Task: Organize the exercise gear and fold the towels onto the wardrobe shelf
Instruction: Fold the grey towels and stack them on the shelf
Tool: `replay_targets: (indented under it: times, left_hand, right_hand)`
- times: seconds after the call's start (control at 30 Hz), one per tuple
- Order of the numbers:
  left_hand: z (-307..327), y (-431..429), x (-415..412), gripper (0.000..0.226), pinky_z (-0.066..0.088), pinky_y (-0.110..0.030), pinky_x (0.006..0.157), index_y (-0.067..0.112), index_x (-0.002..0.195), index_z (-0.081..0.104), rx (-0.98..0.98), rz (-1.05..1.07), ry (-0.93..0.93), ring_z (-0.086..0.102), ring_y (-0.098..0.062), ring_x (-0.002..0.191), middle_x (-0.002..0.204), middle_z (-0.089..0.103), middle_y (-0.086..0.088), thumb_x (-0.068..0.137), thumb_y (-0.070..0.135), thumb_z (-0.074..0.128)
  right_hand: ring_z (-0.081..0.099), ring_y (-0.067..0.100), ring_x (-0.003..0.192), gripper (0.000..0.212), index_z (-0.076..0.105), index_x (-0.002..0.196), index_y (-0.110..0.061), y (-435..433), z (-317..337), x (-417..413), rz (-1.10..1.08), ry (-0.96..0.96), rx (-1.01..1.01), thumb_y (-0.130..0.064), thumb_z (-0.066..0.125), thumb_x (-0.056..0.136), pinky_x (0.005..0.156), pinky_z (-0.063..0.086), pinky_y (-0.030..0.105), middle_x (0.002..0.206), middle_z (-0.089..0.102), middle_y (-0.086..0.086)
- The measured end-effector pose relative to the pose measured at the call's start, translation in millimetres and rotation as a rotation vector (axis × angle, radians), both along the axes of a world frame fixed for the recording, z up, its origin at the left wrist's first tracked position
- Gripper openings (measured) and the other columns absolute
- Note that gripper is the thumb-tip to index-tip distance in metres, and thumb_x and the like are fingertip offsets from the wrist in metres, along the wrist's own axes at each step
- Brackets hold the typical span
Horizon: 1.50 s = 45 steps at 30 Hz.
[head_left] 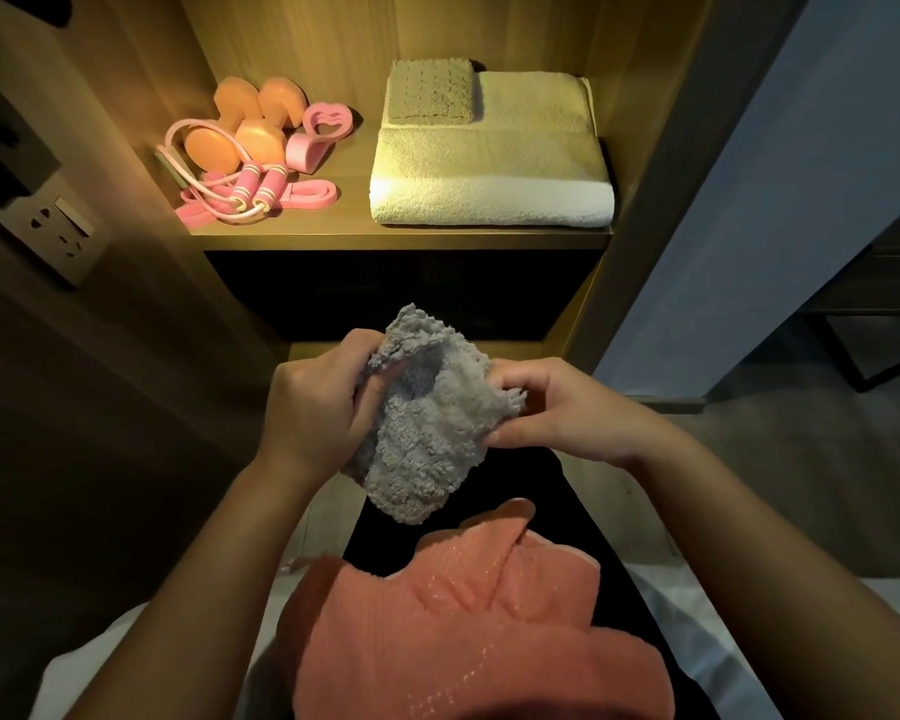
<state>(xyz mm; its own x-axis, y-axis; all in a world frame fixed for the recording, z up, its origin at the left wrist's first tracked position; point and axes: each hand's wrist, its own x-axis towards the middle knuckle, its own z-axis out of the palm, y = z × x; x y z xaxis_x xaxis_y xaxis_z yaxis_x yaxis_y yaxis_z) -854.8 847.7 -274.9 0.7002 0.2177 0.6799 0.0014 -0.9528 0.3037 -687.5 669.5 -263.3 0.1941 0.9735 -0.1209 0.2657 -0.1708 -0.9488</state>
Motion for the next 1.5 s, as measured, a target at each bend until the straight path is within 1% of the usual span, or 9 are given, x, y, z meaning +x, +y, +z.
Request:
replay_targets:
  times: [0.27, 0.37, 0.43, 0.57, 0.7, 0.97, 1.17, 1.37, 1.5]
  left_hand:
    - [5, 4, 7, 0.04, 0.041, -0.034, 0.043, -0.001, 0.099, 0.063, -0.125, 0.048, 0.076, 0.055, -0.026, 0.047, 0.059, 0.057, -0.008, 0.097, 0.033, 0.044]
    - [1, -2, 12, 0.037, 0.045, -0.045, 0.046, 0.003, 0.099, 0.061, -0.288, 0.09, 0.097, 0.056, -0.026, 0.052, 0.064, 0.059, -0.009, 0.097, 0.036, 0.043]
    - [-2, -5, 19, 0.031, 0.046, -0.044, 0.051, 0.009, 0.096, 0.057, -0.452, 0.148, 0.087, 0.057, -0.022, 0.059, 0.07, 0.059, -0.008, 0.099, 0.038, 0.045]
    - [-10, -13, 31, 0.036, 0.036, -0.04, 0.058, -0.003, 0.091, 0.051, -0.836, 0.265, 0.051, 0.044, -0.02, 0.065, 0.078, 0.05, -0.028, 0.101, 0.032, 0.047]
    - [-19, -13, 34, 0.04, 0.048, -0.04, 0.09, -0.001, 0.119, 0.056, -1.153, 0.384, -0.013, 0.06, -0.022, 0.105, 0.111, 0.062, -0.02, 0.102, 0.034, 0.045]
    - [-26, -35, 41, 0.044, 0.044, -0.052, 0.103, 0.006, 0.129, 0.053, -1.371, 0.472, -0.106, 0.056, -0.027, 0.121, 0.129, 0.059, -0.013, 0.101, 0.039, 0.044]
    - [-28, -53, 39, 0.032, 0.045, -0.036, 0.065, 0.006, 0.088, 0.053, -1.137, 0.54, -0.209, 0.055, -0.015, 0.07, 0.075, 0.055, -0.004, 0.102, 0.034, 0.044]
    - [-32, -50, 37, 0.037, 0.029, -0.015, 0.048, 0.02, 0.068, 0.032, -1.033, 0.615, -0.258, 0.032, 0.002, 0.047, 0.064, 0.031, 0.007, 0.103, 0.025, 0.044]
    - [-42, -48, 28, 0.033, 0.036, -0.016, 0.056, 0.001, 0.084, 0.05, -1.081, 0.611, -0.252, 0.043, -0.001, 0.058, 0.068, 0.043, 0.004, 0.103, 0.028, 0.043]
  right_hand:
    - [0.066, 0.025, 0.083, 0.02, 0.076, 0.091, -0.026, 3, 0, 10, -0.102, -0.294, -0.169, -0.044, 0.071, 0.083, 0.074, 0.052, 0.047, 0.088, 0.072, 0.002]
    - [0.063, 0.004, 0.077, 0.021, 0.069, 0.098, -0.032, 3, 0, 13, -0.166, -0.329, -0.124, -0.046, 0.071, 0.083, 0.065, 0.049, 0.033, 0.086, 0.069, -0.015]
    - [0.061, -0.004, 0.084, 0.04, 0.056, 0.116, -0.03, 4, -4, 10, -0.188, -0.217, -0.072, -0.042, 0.074, 0.082, 0.07, 0.048, 0.018, 0.099, 0.063, -0.017]
    - [0.063, -0.012, 0.094, 0.101, 0.015, 0.149, -0.045, 1, -25, -8, -0.195, 0.173, -0.025, -0.04, 0.08, 0.072, 0.089, 0.055, 0.032, 0.122, 0.039, -0.022]
    - [0.063, 0.02, 0.117, 0.117, -0.002, 0.15, -0.049, -3, -47, -25, -0.186, 0.444, 0.067, -0.011, 0.079, 0.075, 0.095, 0.052, 0.039, 0.142, 0.044, -0.004]
    - [0.056, -0.012, 0.109, 0.075, 0.041, 0.137, -0.037, 18, -61, -56, -0.637, 0.272, 0.28, 0.003, 0.07, 0.08, 0.079, 0.049, 0.009, 0.112, 0.059, -0.037]
    - [0.065, -0.001, 0.095, 0.044, 0.066, 0.117, -0.017, 21, -63, -51, -1.016, 0.104, 0.3, 0.009, 0.064, 0.083, 0.071, 0.051, 0.012, 0.1, 0.07, -0.012]
    - [0.07, 0.006, 0.082, 0.05, 0.071, 0.099, -0.031, 14, -60, -47, -0.889, 0.192, 0.276, 0.014, 0.056, 0.084, 0.061, 0.057, 0.026, 0.092, 0.074, -0.015]
    - [0.07, 0.01, 0.092, 0.056, 0.071, 0.108, -0.031, 3, -60, -45, -0.691, 0.421, 0.191, 0.017, 0.052, 0.085, 0.07, 0.056, 0.021, 0.103, 0.074, -0.01]
